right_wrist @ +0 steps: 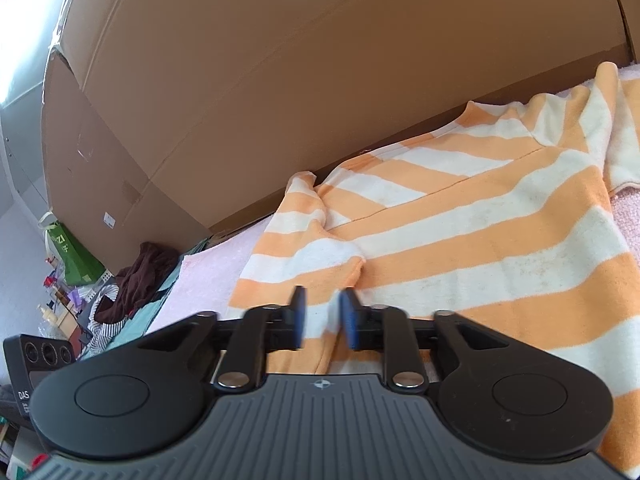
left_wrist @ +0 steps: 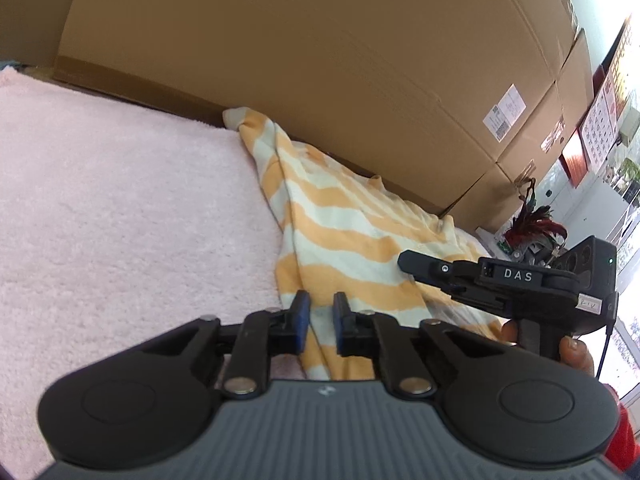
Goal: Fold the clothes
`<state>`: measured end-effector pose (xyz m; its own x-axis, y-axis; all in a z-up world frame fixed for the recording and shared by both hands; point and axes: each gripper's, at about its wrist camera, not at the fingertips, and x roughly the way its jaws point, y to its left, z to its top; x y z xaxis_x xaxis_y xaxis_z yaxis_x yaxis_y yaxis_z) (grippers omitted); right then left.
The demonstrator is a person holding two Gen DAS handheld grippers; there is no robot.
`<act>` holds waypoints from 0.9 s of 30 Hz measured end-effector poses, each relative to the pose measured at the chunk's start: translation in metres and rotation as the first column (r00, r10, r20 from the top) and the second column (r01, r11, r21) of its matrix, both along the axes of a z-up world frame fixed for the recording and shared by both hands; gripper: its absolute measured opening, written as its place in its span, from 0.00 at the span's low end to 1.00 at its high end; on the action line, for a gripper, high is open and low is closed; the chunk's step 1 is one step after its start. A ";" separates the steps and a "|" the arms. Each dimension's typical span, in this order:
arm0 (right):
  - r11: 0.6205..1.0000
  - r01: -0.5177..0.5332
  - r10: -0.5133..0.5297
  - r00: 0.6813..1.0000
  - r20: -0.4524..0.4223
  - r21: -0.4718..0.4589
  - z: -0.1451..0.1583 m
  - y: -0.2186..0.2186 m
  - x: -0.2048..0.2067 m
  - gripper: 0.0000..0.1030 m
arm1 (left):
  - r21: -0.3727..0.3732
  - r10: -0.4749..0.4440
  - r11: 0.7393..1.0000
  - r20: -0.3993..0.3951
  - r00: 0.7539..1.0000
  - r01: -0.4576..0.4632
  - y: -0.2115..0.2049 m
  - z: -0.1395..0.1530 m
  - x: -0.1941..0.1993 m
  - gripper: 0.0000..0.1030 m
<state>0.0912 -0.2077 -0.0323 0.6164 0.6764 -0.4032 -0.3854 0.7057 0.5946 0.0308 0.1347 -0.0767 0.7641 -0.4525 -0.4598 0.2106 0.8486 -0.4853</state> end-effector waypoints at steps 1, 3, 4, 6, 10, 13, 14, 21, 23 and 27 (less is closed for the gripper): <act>1.000 0.004 -0.004 1.000 0.008 -0.003 0.001 0.000 -0.001 0.04 | -0.003 0.015 1.000 0.005 1.000 -0.015 0.001 0.000 -0.002 0.00; 1.000 0.015 -0.015 1.000 0.020 -0.006 0.002 0.000 -0.002 0.04 | -0.042 0.058 0.997 0.022 0.998 -0.058 0.010 -0.001 -0.006 0.00; 1.000 0.017 -0.017 1.000 0.020 -0.002 0.002 -0.001 -0.002 0.04 | -0.057 0.074 0.996 0.027 0.997 -0.073 0.013 -0.002 -0.008 0.00; 1.000 0.006 -0.006 1.000 0.010 0.003 0.000 0.000 0.000 0.04 | -0.082 0.102 0.992 0.034 0.994 -0.099 0.019 -0.002 -0.011 0.00; 0.999 0.033 -0.033 0.999 -0.035 -0.007 -0.003 -0.001 0.004 0.15 | -0.071 0.106 0.992 0.016 0.994 -0.104 0.017 -0.002 -0.008 0.00; 0.998 0.056 -0.055 0.998 -0.033 0.019 -0.003 -0.007 0.003 0.23 | -0.081 0.113 0.990 0.014 0.994 -0.111 0.020 -0.002 -0.012 0.00; 0.998 0.062 -0.061 0.998 -0.031 0.021 -0.002 -0.008 0.003 0.25 | -0.083 0.118 0.990 0.020 0.993 -0.116 0.021 -0.001 -0.015 0.00; 0.998 0.063 -0.063 0.998 0.000 0.031 0.002 -0.011 0.000 0.26 | -0.089 -0.013 0.996 0.021 1.000 0.015 0.011 -0.001 -0.075 0.00; 0.998 0.059 -0.059 0.998 0.000 0.027 0.002 -0.010 0.000 0.26 | -0.053 -0.062 0.997 0.015 0.998 0.063 0.004 0.001 -0.090 0.17; 0.995 0.100 -0.099 0.993 -0.064 0.006 0.004 -0.013 -0.008 0.26 | 0.029 -0.116 0.993 0.025 0.993 0.116 -0.004 0.008 -0.115 0.43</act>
<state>0.0831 -0.2203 -0.0286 0.6543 0.6165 -0.4379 -0.2746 0.7333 0.6220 -0.0842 0.1307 -0.0685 0.7194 -0.5262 -0.4534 0.3208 0.8307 -0.4550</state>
